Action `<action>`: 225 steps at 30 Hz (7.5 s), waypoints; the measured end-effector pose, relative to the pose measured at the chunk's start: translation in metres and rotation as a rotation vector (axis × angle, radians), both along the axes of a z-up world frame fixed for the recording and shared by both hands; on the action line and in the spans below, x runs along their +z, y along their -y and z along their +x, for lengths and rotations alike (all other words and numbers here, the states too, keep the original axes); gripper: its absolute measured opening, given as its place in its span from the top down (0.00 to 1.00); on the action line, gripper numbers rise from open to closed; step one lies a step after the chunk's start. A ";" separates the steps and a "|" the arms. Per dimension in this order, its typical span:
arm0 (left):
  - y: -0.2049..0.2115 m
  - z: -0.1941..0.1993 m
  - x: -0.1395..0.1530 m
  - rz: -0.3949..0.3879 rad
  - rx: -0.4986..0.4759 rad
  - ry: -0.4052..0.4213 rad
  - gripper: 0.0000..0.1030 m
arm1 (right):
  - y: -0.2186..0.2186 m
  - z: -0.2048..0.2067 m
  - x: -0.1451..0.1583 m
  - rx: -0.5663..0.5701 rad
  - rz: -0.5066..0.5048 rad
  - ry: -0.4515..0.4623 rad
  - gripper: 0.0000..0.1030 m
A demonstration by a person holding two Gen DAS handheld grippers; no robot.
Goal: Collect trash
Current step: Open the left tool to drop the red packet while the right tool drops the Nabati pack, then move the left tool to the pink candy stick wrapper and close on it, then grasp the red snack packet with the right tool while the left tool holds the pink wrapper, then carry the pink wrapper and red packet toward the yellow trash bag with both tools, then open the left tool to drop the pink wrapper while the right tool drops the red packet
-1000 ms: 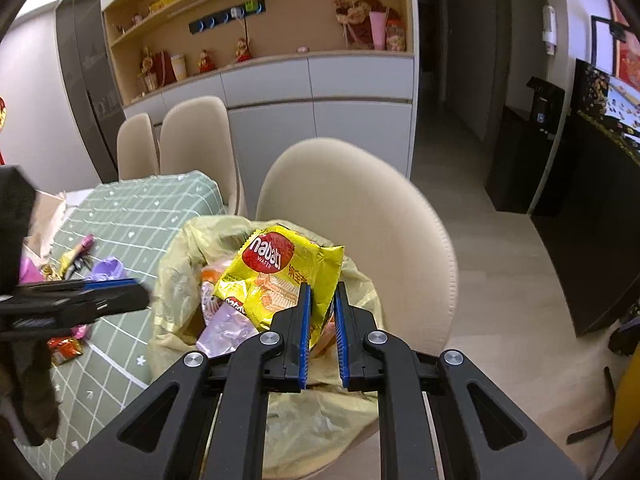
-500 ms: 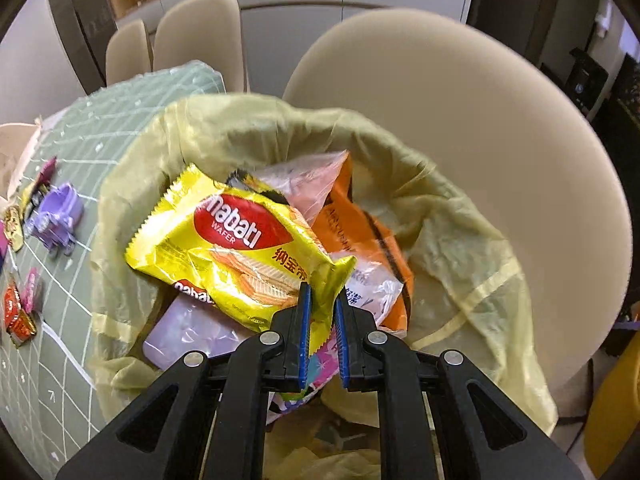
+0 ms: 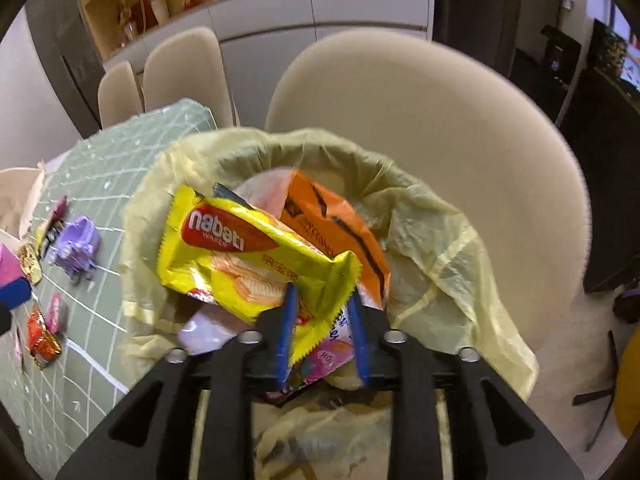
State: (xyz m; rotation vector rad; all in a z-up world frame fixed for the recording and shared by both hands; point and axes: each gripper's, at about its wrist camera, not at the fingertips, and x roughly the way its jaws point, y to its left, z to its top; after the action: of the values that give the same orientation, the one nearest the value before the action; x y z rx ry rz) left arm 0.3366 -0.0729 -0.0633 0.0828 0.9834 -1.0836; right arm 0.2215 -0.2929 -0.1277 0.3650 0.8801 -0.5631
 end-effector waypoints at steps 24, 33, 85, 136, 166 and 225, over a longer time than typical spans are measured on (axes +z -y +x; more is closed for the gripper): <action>-0.126 -0.031 0.018 0.061 0.175 0.107 0.44 | -0.146 -0.036 0.068 0.183 0.021 0.279 0.48; -0.237 -0.007 -0.008 0.124 0.339 0.069 0.44 | -0.220 -0.006 0.042 0.267 0.087 0.248 0.48; -0.284 0.050 -0.057 0.150 0.350 -0.126 0.86 | -0.287 0.129 -0.037 0.213 0.153 0.133 0.48; -0.311 0.066 -0.058 0.141 0.413 -0.135 0.85 | -0.328 0.148 -0.043 0.265 0.047 -0.029 0.76; -0.154 -0.022 0.075 0.020 0.157 0.145 0.85 | -0.217 -0.029 0.128 0.221 -0.158 0.291 0.95; 0.020 0.041 -0.019 0.036 0.092 -0.030 0.59 | -0.008 0.043 -0.040 0.089 -0.039 -0.146 0.95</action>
State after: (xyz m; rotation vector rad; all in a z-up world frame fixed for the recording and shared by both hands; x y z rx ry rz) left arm 0.3776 -0.0925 -0.0824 0.0509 1.0241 -0.9852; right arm 0.2650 -0.2853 -0.1674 0.2504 1.0191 -0.5290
